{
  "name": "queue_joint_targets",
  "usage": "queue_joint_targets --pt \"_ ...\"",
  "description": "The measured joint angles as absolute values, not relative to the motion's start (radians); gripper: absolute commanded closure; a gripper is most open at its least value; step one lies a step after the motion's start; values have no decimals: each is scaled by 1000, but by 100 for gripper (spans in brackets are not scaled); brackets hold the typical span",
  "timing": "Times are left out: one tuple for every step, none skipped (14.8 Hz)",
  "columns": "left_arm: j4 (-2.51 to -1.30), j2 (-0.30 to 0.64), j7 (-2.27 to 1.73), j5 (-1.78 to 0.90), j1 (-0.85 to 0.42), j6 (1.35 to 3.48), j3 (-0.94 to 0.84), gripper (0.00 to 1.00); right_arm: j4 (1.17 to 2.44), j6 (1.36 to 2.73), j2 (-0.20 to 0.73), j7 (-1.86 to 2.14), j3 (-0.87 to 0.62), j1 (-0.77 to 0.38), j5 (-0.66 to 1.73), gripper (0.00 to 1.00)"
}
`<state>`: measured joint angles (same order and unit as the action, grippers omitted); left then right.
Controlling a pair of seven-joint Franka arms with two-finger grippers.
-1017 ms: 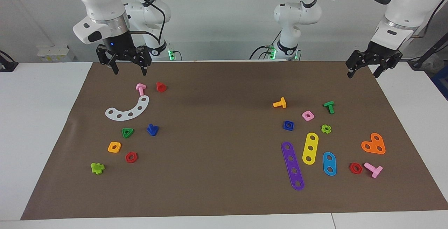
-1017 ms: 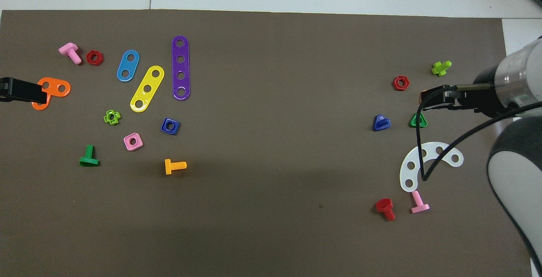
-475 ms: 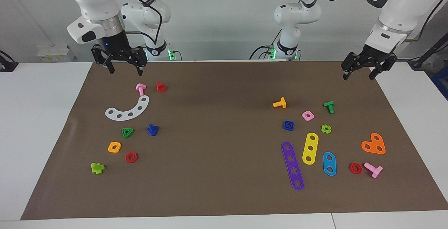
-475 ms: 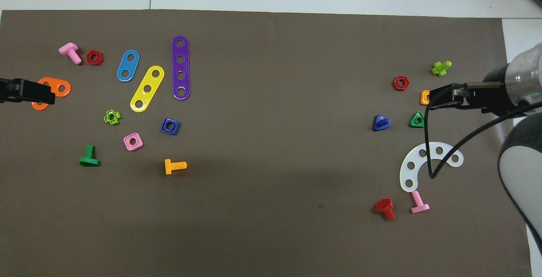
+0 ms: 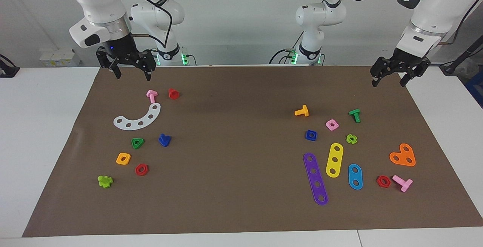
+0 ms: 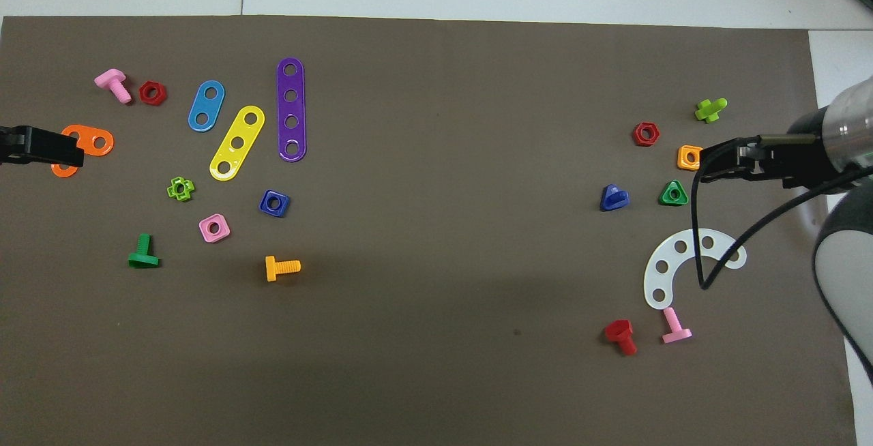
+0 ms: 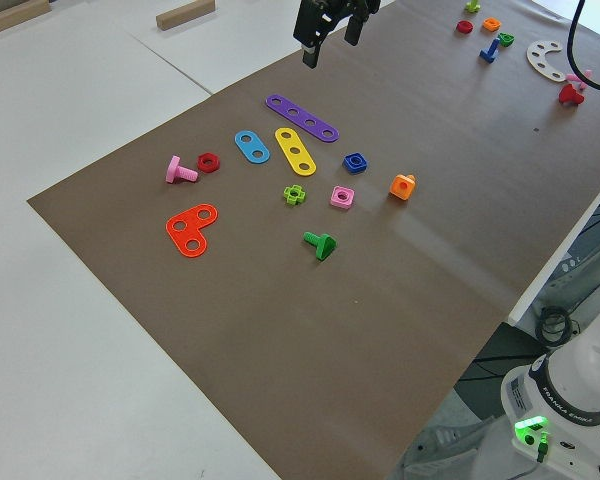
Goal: Unscrew and place screws in storage area
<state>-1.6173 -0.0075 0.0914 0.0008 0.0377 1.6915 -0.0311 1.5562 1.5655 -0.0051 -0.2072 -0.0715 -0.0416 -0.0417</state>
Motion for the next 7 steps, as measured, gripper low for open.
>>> queue_joint_targets --pt "-1627 -10 96 1 39 1693 -31 0 1556 1564 -5 -207 -66 -44 -34 1" --pt "-1637 -14 101 1 40 1694 -31 0 1556 1564 -5 -207 -61 -45 -29 1" --pt "-1646 -18 106 1 40 1692 -31 0 1556 1563 -5 -207 -57 -45 -26 1" --pt "-1652 -21 110 1 40 1685 -31 0 1556 1562 -5 -207 -54 -45 -26 1" --pt "-1655 -24 119 1 40 1671 -32 0 1556 1562 -5 -207 -52 -45 -26 1" --pt "-1655 -27 133 1 40 1657 -32 0 1557 1562 -5 -207 -51 -45 -26 1" --pt "-1655 -28 144 1 41 1646 -32 0 1557 1562 -5 -207 -51 -45 -26 1"
